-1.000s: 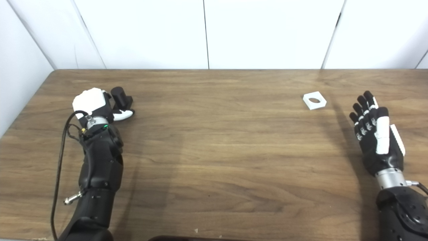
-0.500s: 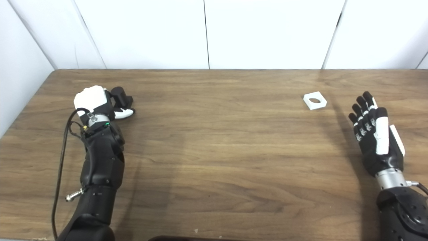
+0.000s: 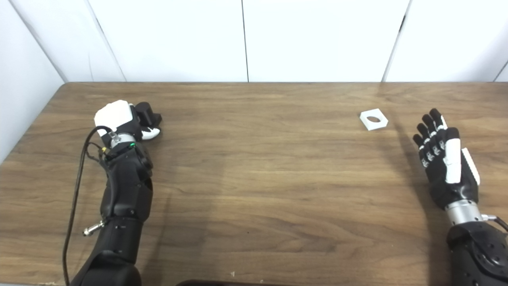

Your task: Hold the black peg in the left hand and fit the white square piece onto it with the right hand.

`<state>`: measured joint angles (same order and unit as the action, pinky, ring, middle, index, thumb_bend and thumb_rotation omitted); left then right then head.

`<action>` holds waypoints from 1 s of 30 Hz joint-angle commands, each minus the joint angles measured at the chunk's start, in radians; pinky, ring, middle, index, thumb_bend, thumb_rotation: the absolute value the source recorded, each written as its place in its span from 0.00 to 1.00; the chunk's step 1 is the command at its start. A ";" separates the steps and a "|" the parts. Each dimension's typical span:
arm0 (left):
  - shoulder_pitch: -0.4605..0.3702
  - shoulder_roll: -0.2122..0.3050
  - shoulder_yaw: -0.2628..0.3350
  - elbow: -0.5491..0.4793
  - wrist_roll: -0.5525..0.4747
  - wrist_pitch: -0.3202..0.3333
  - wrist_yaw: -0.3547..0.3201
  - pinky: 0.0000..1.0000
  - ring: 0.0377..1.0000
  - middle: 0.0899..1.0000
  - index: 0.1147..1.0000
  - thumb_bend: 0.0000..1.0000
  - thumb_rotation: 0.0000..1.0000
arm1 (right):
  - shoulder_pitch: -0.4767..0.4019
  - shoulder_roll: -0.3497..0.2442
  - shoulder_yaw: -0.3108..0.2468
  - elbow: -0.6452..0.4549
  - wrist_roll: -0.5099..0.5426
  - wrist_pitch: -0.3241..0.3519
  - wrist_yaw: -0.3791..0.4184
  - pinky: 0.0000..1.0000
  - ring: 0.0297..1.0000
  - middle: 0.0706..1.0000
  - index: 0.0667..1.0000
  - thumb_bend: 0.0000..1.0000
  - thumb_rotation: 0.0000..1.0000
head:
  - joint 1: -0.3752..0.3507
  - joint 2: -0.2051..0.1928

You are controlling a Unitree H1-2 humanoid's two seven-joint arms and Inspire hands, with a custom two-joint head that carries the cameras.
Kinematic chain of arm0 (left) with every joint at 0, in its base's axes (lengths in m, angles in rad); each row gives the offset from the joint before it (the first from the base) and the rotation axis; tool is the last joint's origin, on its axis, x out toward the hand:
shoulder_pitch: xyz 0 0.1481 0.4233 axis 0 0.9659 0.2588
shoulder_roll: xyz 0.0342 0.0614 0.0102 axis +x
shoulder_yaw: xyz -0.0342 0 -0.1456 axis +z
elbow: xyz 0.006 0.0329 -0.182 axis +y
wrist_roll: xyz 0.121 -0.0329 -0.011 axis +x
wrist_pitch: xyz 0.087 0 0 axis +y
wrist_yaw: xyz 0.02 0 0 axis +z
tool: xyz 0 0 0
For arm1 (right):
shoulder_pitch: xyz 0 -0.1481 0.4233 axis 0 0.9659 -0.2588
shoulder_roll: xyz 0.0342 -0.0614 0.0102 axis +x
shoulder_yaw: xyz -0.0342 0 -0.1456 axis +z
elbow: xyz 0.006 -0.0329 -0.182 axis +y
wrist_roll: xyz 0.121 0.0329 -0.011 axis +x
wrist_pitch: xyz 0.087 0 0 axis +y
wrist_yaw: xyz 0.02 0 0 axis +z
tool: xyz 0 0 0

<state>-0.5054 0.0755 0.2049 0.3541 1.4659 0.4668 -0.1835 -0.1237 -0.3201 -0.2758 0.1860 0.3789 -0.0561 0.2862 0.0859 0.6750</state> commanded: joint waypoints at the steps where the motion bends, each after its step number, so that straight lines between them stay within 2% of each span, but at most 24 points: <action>1: -0.033 0.018 -0.004 -0.006 -0.003 0.003 0.020 1.00 1.00 0.97 0.61 0.67 0.25 | 0.079 0.038 0.010 0.080 0.010 -0.007 0.011 1.00 1.00 1.00 1.00 0.62 0.92 | 0.001 0.001; 6: -0.025 0.022 -0.006 -0.018 -0.049 0.003 0.055 1.00 1.00 0.96 0.52 0.71 0.18 | 0.079 0.035 0.012 0.076 0.006 -0.003 0.009 1.00 1.00 1.00 1.00 0.63 0.93 | 0.001 0.000; 7: -0.023 0.022 -0.006 -0.019 -0.057 0.003 0.062 1.00 1.00 0.96 0.49 0.68 0.15 | 0.079 0.035 0.012 0.076 0.006 -0.004 0.009 1.00 1.00 1.00 1.00 0.63 0.93 | 0.000 0.002; 8: -0.021 0.023 -0.007 -0.022 -0.065 0.003 0.064 1.00 1.00 0.96 0.46 0.60 0.11 | 0.080 0.035 0.011 0.074 0.008 -0.003 0.009 1.00 1.00 1.00 1.00 0.63 0.93 | 0.000 0.002; 10: -0.017 0.026 -0.010 -0.027 -0.081 0.003 0.071 1.00 1.00 0.96 0.43 0.54 0.08 | 0.081 0.036 0.009 0.072 0.011 0.001 0.007 1.00 1.00 1.00 1.00 0.63 0.92 | 0.002 0.001; 24: 0.005 0.047 -0.041 -0.040 -0.156 0.003 0.111 1.00 1.00 0.94 0.42 0.52 0.05 | 0.079 0.032 0.008 0.073 0.008 0.004 0.005 1.00 1.00 1.00 1.00 0.64 0.93 | 0.001 0.001; 30: 0.016 0.056 -0.055 -0.044 -0.156 0.003 0.112 1.00 1.00 0.92 0.42 0.52 0.05 | 0.081 0.029 0.008 0.076 0.014 -0.001 0.014 1.00 1.00 1.00 1.00 0.64 0.93 | 0.000 -0.001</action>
<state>-0.4815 0.1092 0.1580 0.3225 1.3037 0.4660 -0.0772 -0.1237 -0.3240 -0.2746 0.1862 0.3812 -0.0524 0.2876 0.0844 0.6734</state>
